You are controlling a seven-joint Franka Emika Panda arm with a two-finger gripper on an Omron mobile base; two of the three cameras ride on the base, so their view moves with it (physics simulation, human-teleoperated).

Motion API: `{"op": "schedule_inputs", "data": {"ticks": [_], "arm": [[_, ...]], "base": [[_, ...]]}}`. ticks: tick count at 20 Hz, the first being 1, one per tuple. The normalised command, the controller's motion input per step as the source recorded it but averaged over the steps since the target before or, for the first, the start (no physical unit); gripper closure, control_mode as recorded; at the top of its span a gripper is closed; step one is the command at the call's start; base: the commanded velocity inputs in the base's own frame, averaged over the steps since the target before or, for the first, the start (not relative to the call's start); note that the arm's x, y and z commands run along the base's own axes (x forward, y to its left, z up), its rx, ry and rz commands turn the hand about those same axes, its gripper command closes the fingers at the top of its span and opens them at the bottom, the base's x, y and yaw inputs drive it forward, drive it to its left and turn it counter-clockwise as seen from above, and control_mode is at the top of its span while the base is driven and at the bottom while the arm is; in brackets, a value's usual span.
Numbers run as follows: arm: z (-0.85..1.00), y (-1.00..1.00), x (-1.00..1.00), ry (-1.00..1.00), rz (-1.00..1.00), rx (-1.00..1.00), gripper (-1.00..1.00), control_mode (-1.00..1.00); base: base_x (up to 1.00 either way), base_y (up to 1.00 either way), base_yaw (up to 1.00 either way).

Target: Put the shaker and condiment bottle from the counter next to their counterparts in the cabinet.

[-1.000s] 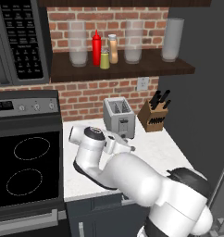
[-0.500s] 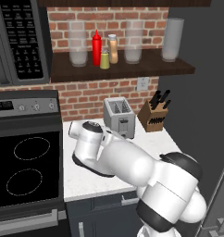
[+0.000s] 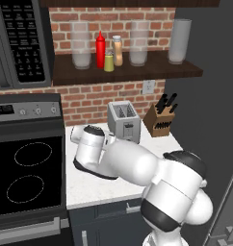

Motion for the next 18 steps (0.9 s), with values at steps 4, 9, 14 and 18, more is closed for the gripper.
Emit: {"op": "schedule_inputs", "data": {"ticks": [4, 9, 14, 18], "arm": [[-0.10, 0.00, 0.00, 0.02, 0.00, 0.00, -1.00, -1.00], [-0.24, 0.00, 0.00, 0.00, 0.00, 0.00, -1.00, -1.00], [-0.34, 0.00, 0.00, 0.00, 0.00, 0.00, -1.00, -1.00], [-0.34, 0.00, 0.00, -0.03, 0.00, 0.00, -1.00, -1.00]], "base": [[0.00, 0.00, 0.00], [0.00, 0.00, 0.00], [0.00, 0.00, 0.00], [0.00, 0.00, 0.00]]}}
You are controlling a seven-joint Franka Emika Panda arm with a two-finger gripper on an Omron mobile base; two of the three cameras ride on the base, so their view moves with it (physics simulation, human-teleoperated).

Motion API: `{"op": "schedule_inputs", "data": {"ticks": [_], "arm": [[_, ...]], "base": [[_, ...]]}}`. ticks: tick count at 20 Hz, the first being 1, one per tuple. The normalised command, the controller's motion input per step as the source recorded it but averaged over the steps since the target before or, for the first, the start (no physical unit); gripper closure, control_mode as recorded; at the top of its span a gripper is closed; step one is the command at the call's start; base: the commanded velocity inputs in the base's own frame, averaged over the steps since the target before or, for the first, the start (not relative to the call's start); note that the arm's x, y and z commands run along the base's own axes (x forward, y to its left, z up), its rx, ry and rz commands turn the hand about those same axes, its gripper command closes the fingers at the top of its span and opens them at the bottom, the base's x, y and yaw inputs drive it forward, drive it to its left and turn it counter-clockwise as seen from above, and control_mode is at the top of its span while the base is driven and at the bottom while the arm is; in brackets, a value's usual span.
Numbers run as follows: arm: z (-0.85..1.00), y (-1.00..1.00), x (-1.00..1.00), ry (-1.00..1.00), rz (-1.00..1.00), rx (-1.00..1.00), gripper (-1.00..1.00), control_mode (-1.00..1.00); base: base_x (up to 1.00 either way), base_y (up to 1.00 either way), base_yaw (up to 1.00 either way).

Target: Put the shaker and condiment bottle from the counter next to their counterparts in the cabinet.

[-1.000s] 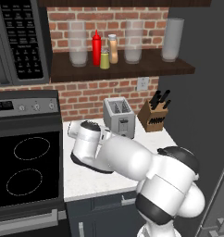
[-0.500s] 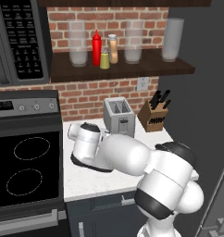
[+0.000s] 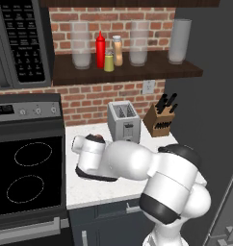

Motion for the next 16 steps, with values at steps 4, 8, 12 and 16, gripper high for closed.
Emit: {"op": "schedule_inputs", "data": {"ticks": [4, 8, 12, 16], "arm": [[-0.32, 0.00, 0.00, -0.04, 0.00, 0.00, -1.00, -1.00], [-0.30, 0.00, 0.00, -0.03, 0.00, 0.00, -1.00, -1.00], [-0.28, 0.00, 0.00, -0.04, 0.00, 0.00, -1.00, -1.00], [-0.27, 0.00, 0.00, -0.04, 0.00, 0.00, -1.00, -1.00]], "base": [[0.00, 0.00, 0.00], [0.00, 0.00, 0.00], [0.00, 0.00, 0.00], [0.00, 0.00, 0.00]]}}
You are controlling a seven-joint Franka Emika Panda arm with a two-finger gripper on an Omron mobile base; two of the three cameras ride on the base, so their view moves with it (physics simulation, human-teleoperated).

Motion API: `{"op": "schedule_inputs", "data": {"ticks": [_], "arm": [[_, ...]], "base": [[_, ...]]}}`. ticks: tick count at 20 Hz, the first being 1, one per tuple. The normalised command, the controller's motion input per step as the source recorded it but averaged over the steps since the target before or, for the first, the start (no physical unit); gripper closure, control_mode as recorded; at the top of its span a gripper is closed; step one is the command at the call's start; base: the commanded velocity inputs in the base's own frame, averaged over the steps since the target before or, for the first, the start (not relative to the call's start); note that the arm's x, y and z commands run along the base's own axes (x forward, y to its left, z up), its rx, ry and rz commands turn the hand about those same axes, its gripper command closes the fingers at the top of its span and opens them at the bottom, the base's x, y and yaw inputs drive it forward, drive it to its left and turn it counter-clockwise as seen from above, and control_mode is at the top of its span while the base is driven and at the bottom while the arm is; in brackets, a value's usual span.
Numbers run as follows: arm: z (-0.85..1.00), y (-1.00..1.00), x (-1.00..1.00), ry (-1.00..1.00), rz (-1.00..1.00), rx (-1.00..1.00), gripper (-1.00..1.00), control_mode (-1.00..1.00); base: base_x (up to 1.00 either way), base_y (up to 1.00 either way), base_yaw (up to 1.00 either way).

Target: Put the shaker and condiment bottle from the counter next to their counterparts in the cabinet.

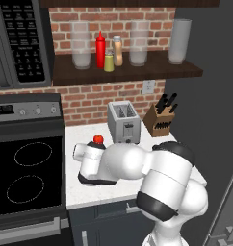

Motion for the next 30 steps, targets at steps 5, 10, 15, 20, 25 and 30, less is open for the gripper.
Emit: {"op": "schedule_inputs", "data": {"ticks": [5, 10, 15, 20, 25, 30], "arm": [[-0.25, 0.00, 0.00, -0.06, 0.00, 0.00, -1.00, -1.00], [-0.19, 0.00, 0.00, -0.07, 0.00, 0.00, -1.00, -1.00], [-0.01, 0.00, -0.06, -0.06, 0.00, 0.00, -1.00, -1.00], [0.02, 0.00, -0.21, -0.07, 0.00, 0.00, -1.00, -1.00], [0.01, 0.00, -0.05, -0.04, 0.00, 0.00, -1.00, -1.00], [0.01, 0.00, 0.00, -0.02, 0.00, 0.00, -1.00, -1.00]], "base": [[0.00, 0.00, 0.00], [0.00, 0.00, 0.00], [0.00, 0.00, 0.00], [0.00, 0.00, 0.00], [0.00, 0.00, 0.00], [0.00, 0.00, 0.00]]}}
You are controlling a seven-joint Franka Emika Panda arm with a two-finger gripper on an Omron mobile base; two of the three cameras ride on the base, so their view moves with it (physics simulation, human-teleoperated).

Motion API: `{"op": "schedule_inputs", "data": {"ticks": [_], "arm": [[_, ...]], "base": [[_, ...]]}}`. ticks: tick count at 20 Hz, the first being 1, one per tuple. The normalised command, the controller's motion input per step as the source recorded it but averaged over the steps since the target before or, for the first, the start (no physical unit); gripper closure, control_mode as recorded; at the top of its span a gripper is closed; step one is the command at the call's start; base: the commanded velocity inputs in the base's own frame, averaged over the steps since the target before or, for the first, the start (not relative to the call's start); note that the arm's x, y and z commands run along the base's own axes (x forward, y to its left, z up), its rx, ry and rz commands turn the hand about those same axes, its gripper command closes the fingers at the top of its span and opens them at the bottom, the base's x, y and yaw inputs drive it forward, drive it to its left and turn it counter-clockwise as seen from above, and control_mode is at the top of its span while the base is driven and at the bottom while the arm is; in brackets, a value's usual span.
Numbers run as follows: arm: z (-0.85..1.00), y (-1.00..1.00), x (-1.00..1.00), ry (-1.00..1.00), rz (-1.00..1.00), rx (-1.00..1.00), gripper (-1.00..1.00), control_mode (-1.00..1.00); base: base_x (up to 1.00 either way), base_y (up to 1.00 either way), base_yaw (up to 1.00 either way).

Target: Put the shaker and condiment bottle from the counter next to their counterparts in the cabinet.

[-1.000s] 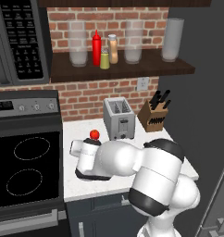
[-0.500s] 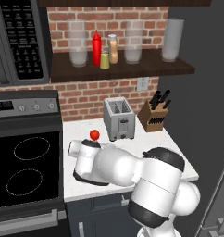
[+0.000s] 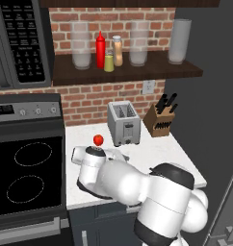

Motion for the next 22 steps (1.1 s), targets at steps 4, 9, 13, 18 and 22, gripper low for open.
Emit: {"op": "schedule_inputs", "data": {"ticks": [4, 9, 13, 18, 22], "arm": [[0.08, 0.00, 0.00, -0.03, 0.00, 0.00, -1.00, -1.00], [0.14, 0.00, 0.00, -0.05, 0.00, 0.00, -1.00, -1.00], [0.13, 0.00, 0.00, -0.05, 0.00, 0.00, -1.00, -1.00], [0.01, 0.00, 0.06, -0.02, 0.00, 0.00, -1.00, -1.00], [-0.08, 0.00, 0.20, 0.00, 0.00, 0.00, -1.00, -1.00]], "base": [[0.00, 0.00, 0.00], [0.00, 0.00, 0.00], [0.00, 0.00, 0.00], [0.00, 0.00, 0.00], [0.00, 0.00, 0.00]]}}
